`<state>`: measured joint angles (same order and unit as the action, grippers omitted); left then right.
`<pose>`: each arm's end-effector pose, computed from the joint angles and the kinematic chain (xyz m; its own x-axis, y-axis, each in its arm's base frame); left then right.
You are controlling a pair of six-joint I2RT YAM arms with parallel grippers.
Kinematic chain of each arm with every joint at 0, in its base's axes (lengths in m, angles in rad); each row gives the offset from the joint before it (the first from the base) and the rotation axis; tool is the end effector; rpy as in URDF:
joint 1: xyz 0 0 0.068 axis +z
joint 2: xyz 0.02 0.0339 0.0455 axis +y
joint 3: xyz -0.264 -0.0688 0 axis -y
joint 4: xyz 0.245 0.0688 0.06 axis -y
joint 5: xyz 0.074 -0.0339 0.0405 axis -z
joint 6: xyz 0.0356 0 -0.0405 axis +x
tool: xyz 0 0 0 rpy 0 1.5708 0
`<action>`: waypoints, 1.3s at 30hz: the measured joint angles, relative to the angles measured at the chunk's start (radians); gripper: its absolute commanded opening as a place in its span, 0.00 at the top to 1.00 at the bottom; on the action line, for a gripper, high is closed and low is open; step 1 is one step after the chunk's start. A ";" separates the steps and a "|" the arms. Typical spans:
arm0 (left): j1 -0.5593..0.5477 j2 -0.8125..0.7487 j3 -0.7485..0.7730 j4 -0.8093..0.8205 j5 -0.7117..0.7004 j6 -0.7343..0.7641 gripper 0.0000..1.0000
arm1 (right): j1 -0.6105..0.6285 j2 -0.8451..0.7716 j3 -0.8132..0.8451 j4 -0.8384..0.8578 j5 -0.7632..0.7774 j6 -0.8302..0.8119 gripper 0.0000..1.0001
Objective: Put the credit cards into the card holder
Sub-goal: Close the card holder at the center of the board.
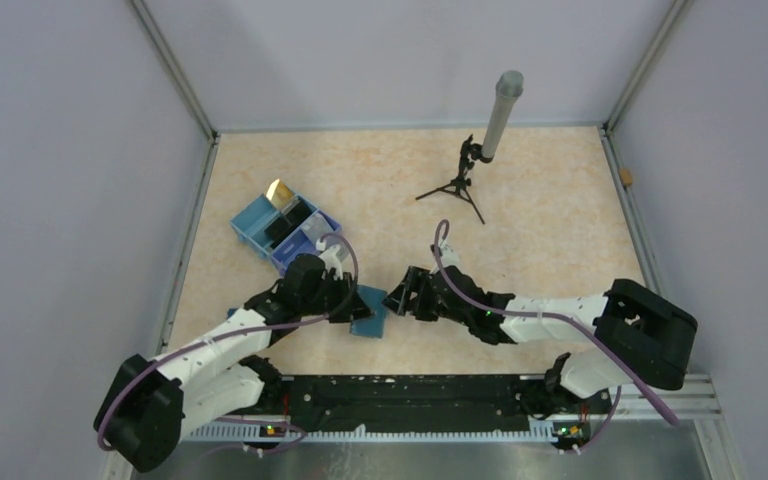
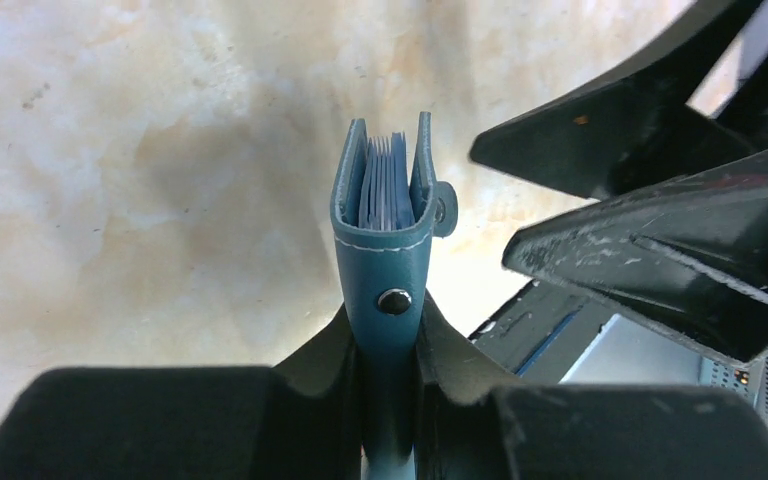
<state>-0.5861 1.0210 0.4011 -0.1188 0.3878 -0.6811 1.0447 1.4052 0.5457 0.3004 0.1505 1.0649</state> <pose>0.1553 -0.1193 0.1731 -0.9049 -0.0989 -0.4141 0.2255 0.7135 -0.6633 0.1424 0.2347 0.1695 -0.8211 0.3082 -0.4804 -0.1504 0.6951 0.7030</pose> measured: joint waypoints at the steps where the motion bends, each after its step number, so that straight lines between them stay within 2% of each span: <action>1: 0.000 -0.020 -0.006 0.005 0.005 0.002 1.00 | -0.004 -0.002 -0.011 0.033 -0.018 -0.007 0.30; 5: -0.001 -0.096 -0.028 0.038 0.058 0.009 1.00 | -0.066 -0.045 -0.112 0.198 -0.159 -0.049 0.26; 7: -0.001 -0.127 -0.037 0.066 0.106 0.010 1.00 | -0.098 -0.092 -0.153 0.229 -0.215 -0.082 0.25; 15: -0.001 -0.217 -0.044 0.212 0.343 -0.008 0.97 | -0.123 -0.355 -0.101 0.175 -0.399 -0.286 0.21; 24: -0.003 -0.231 -0.043 0.303 0.520 -0.058 0.97 | -0.125 -0.312 0.001 0.102 -0.499 -0.404 0.24; 26: -0.003 -0.243 -0.043 0.306 0.536 -0.063 0.97 | -0.125 -0.306 0.002 0.087 -0.509 -0.414 0.32; 28: -0.003 -0.254 -0.043 0.309 0.543 -0.068 0.98 | -0.125 -0.290 0.018 0.074 -0.536 -0.420 0.44; 30: -0.003 -0.259 -0.043 0.306 0.543 -0.069 0.98 | -0.125 -0.266 0.029 0.083 -0.568 -0.417 0.63; 31: -0.003 -0.259 -0.043 0.303 0.542 -0.069 0.92 | -0.125 -0.256 0.035 0.090 -0.587 -0.418 0.77; 32: -0.003 -0.259 -0.043 0.298 0.538 -0.069 0.80 | -0.125 -0.249 0.039 0.101 -0.615 -0.411 0.90; 33: -0.003 -0.259 -0.043 0.293 0.537 -0.069 0.73 | -0.125 -0.245 0.043 0.109 -0.636 -0.412 0.99; 36: -0.001 -0.260 -0.041 0.278 0.547 -0.058 0.58 | -0.127 -0.245 0.045 0.119 -0.678 -0.412 1.00; 39: -0.002 -0.264 -0.035 0.265 0.539 -0.052 0.56 | -0.132 -0.247 0.045 0.113 -0.683 -0.416 1.00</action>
<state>-0.5877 0.7570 0.3664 0.1463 0.9264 -0.7330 0.9127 1.1584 0.5911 0.4129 -0.5327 0.6491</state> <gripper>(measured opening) 0.419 0.088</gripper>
